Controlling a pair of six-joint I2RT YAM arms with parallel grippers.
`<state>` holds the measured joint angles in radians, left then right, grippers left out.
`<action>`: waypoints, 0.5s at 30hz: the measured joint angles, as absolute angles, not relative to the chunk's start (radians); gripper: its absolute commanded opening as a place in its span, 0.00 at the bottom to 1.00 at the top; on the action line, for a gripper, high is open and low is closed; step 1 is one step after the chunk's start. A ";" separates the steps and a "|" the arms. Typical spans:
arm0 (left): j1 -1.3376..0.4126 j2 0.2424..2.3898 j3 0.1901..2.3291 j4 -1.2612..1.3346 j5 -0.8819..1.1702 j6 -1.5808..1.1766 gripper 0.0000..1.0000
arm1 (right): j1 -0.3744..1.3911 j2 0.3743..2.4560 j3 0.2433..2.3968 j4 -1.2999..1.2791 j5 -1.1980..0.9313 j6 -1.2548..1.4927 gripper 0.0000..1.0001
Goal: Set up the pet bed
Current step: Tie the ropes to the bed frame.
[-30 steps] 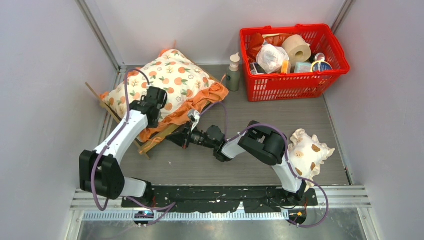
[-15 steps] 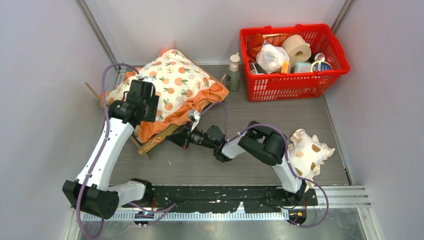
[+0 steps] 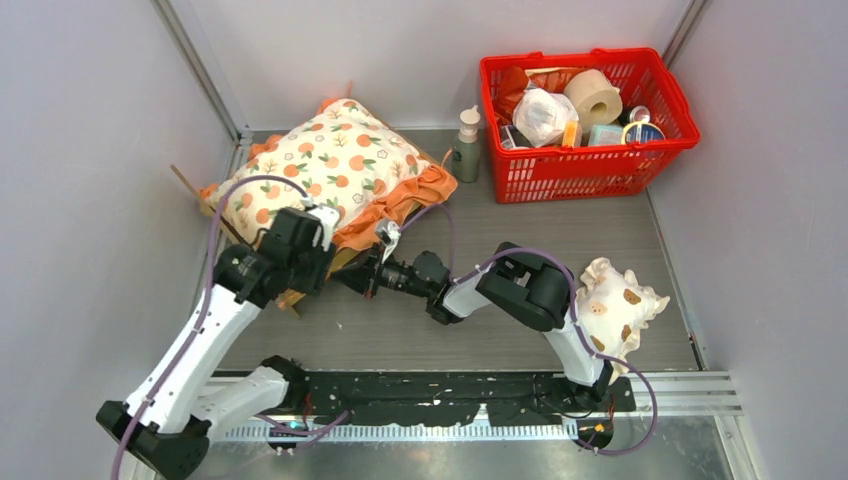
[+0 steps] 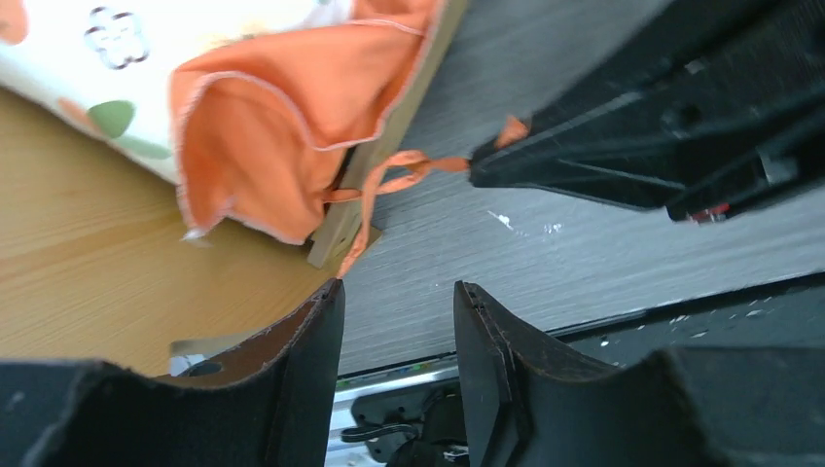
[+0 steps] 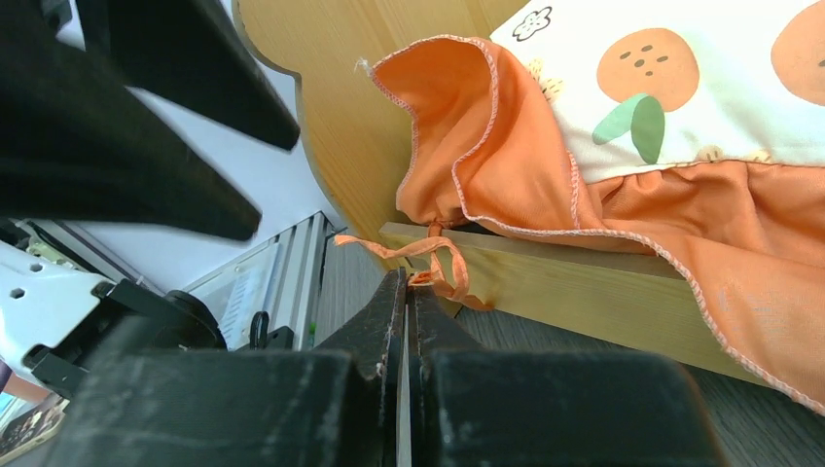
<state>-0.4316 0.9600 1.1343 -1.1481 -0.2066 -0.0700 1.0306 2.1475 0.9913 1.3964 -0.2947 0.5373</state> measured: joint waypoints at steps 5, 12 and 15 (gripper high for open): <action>-0.613 0.990 1.048 -1.126 -0.340 -0.045 0.46 | 1.031 2.148 0.992 1.399 -0.295 0.540 0.05; -0.624 1.157 1.001 -1.110 -0.514 -0.064 0.40 | 1.032 2.148 0.992 1.399 -0.295 0.541 0.05; -0.627 1.209 0.998 -1.104 -0.543 -0.097 0.32 | 1.032 2.148 0.992 1.399 -0.295 0.541 0.05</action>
